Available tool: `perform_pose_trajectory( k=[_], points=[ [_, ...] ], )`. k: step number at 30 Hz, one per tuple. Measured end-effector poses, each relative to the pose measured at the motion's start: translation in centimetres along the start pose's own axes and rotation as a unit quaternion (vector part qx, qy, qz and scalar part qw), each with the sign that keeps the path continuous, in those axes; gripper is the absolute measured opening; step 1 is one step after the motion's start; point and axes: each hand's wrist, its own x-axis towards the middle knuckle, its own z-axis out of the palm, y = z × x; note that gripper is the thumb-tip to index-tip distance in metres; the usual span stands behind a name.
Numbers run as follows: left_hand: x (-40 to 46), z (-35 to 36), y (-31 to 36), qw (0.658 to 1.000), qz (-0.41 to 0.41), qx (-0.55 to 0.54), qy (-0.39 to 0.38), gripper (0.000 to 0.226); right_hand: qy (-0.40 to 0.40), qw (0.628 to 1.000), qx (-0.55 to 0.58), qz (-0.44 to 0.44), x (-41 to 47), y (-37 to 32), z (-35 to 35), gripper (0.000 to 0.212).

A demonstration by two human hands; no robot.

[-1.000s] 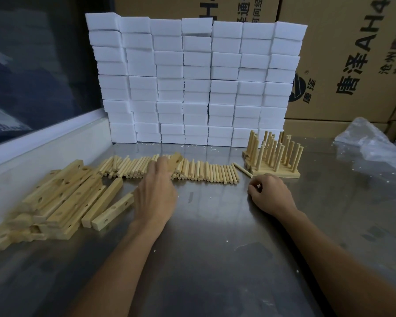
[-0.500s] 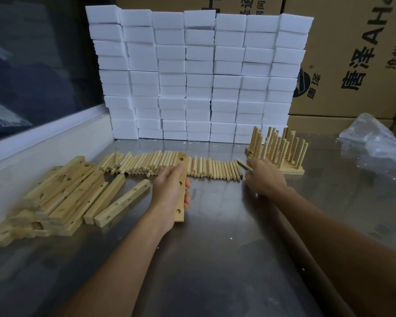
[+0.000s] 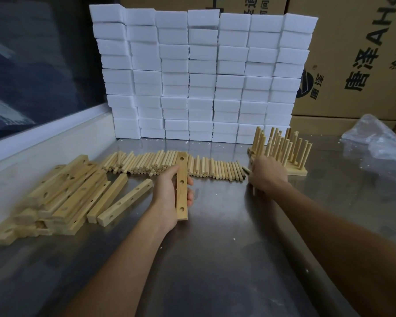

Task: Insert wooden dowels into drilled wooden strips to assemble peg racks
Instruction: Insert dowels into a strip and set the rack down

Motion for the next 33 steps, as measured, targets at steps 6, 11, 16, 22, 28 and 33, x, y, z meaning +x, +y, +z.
perform_pose_trajectory(
  k=[6, 11, 16, 22, 28, 33],
  points=[
    [0.0, 0.1, 0.0, 1.0, 0.004, 0.009, -0.001, 0.035, -0.007, 0.993, 0.114, -0.016, -1.3, 0.0, -0.2, 0.025],
    [-0.1, 0.2, -0.1, 1.0, 0.011, 0.016, -0.006, 0.035, -0.035, 0.96, 0.275, -0.029, -3.3, -0.3, -0.6, 0.02],
    [-0.4, 0.3, 0.0, 1.0, 0.011, 0.017, -0.008, 0.033, 0.015, 0.944, 0.319, -0.081, -5.2, -0.6, -0.4, 0.026],
    [-0.5, 0.2, 0.2, 1.0, 0.013, 0.008, -0.009, 0.03, 0.091, 0.939, 0.308, -0.121, -6.1, -0.2, -0.1, 0.011],
    [-0.5, 0.4, 0.1, 1.0, 0.006, -0.007, -0.003, 0.03, 0.137, 0.942, 0.28, -0.123, -6.8, 0.1, 0.1, 0.023],
    [-0.5, 0.3, 0.0, 1.0, 0.008, -0.009, -0.004, 0.029, 0.149, 0.932, 0.31, -0.116, -7.0, -0.1, -0.1, 0.021]
  ],
)
